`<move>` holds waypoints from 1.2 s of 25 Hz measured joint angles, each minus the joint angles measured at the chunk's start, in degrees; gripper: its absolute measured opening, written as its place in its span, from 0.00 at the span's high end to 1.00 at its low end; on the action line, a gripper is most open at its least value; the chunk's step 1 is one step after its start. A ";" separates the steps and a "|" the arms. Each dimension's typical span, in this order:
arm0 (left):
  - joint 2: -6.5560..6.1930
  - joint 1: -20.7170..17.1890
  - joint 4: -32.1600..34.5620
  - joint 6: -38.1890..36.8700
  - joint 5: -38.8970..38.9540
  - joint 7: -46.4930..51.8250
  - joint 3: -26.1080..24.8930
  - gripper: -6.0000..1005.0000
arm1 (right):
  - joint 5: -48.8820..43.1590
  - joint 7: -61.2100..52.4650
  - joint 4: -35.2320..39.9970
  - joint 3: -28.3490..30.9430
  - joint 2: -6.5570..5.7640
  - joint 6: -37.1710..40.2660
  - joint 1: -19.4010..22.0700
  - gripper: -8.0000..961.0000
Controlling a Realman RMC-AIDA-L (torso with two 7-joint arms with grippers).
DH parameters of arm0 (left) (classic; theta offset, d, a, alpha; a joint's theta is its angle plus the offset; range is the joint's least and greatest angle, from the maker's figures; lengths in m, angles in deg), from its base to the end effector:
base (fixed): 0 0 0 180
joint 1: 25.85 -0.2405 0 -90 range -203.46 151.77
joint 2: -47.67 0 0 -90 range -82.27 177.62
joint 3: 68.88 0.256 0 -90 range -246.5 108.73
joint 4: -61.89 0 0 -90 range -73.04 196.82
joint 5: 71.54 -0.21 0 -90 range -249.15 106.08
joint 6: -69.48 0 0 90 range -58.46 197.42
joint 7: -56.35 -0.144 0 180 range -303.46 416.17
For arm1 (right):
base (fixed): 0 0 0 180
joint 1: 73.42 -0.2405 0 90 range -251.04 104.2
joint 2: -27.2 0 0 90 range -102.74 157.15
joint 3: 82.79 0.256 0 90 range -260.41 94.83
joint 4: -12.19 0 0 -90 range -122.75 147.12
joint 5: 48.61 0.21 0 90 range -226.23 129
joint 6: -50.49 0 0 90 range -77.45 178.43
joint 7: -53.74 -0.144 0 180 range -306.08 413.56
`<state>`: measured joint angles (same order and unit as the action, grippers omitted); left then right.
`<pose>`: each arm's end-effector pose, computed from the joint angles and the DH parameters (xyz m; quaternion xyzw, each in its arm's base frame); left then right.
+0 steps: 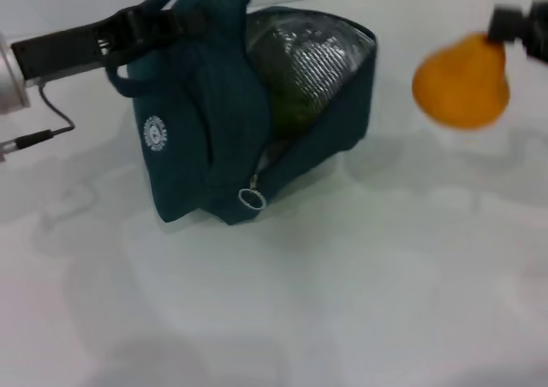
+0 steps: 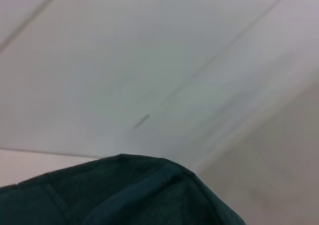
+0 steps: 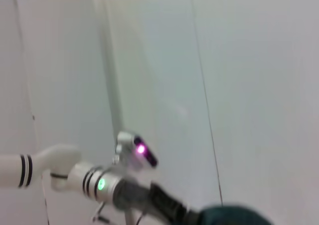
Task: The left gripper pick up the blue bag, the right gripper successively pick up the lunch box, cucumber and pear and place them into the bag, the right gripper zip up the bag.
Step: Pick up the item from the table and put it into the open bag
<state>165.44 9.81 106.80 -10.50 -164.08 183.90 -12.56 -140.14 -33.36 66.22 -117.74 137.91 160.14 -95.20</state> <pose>-0.1720 0.3855 0.0165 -0.8135 -0.4623 -0.3514 0.0316 0.2479 0.2981 0.1414 -0.9049 0.1094 0.3714 0.1766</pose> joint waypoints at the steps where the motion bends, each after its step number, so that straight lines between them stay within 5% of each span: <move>1: 0.00 0.52 0.00 -0.84 -0.10 0.83 0.02 0.93 | 0.47 -0.22 -0.02 0.01 -0.21 -0.30 -1.16 0.96; 11: 0.38 1.38 0.51 -2.83 -0.19 5.77 1.63 0.93 | 0.40 -0.95 0.14 -0.66 -0.68 -6.26 -11.32 0.96; 30: 0.45 2.42 0.10 -4.31 0.56 9.08 1.26 0.93 | -2.01 8.61 -12.74 -14.36 0.73 -19.89 -15.12 0.96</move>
<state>165.89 12.23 106.90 -14.80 -163.52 192.97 -11.30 -142.15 -24.75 53.48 -132.09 138.64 140.25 -110.33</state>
